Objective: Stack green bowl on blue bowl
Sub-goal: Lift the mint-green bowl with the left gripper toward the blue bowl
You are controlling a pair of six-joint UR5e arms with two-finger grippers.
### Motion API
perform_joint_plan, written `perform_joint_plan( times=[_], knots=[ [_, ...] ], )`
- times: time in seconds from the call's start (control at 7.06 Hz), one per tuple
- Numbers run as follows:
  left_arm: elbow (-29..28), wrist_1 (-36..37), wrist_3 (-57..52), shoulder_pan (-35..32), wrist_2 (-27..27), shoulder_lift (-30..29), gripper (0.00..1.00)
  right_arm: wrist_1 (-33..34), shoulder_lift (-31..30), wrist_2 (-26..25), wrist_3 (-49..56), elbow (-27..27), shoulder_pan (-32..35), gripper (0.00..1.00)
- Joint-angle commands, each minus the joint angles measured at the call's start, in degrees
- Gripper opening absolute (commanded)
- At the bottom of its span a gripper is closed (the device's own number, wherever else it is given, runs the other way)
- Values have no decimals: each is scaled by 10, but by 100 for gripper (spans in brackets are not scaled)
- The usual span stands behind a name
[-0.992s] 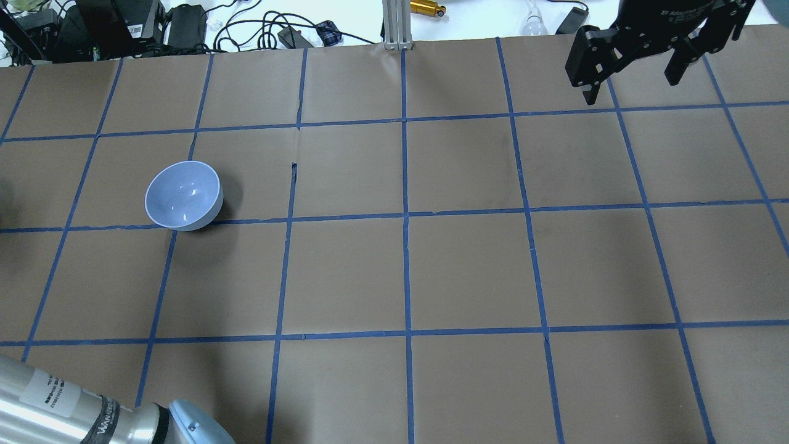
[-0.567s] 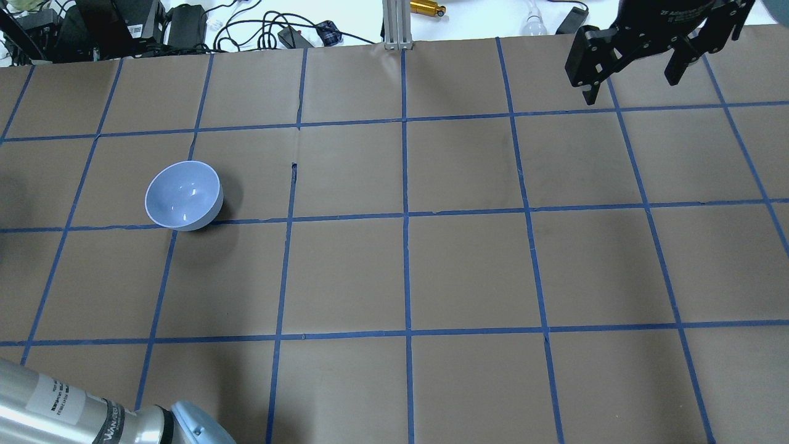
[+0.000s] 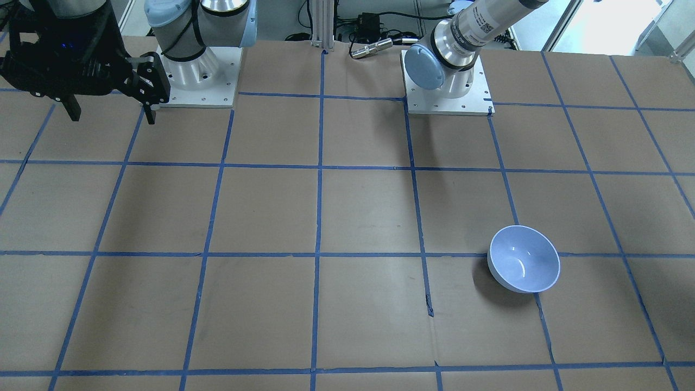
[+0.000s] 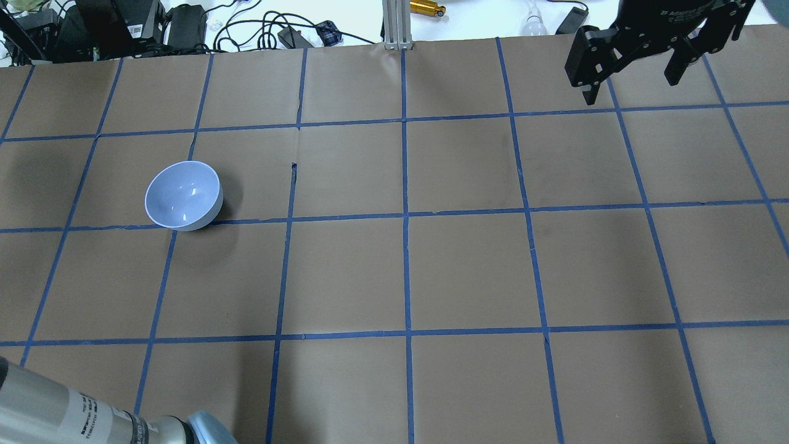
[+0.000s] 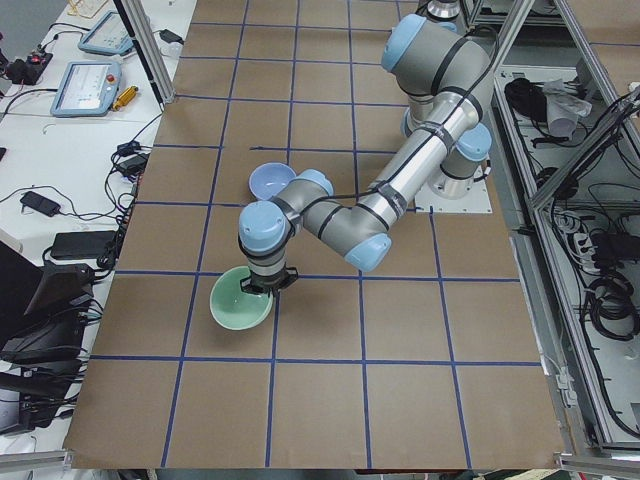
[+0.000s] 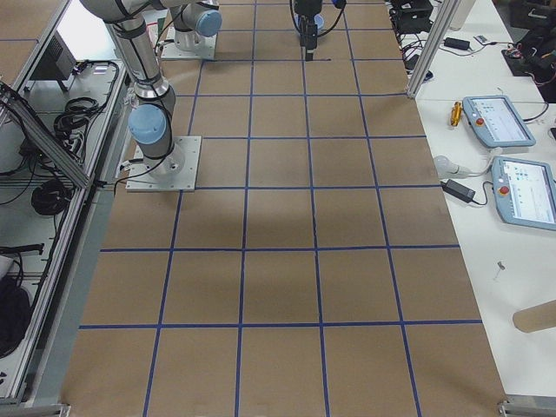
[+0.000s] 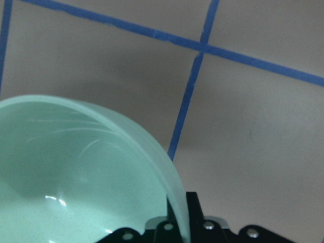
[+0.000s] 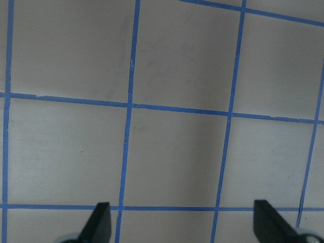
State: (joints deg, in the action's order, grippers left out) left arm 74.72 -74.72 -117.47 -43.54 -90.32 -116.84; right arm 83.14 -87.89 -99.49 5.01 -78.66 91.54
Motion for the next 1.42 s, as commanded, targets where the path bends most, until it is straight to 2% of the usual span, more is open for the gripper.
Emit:
perform_joint_plan(
  times=[0.0,0.14,0.57,0.85,1.28],
  knots=[
    [4,-31,104,-60,-1,39,0,0,0,0,0,0,0,100],
    [13,-50,170,-92,-2,52,0,0,0,0,0,0,0,100],
    [74,-48,425,-209,-2,86,0,0,0,0,0,0,0,100],
    [112,-53,529,-259,-4,117,0,0,0,0,0,0,0,100],
    [207,-40,631,-305,-34,154,0,0,0,0,0,0,0,100]
  ],
)
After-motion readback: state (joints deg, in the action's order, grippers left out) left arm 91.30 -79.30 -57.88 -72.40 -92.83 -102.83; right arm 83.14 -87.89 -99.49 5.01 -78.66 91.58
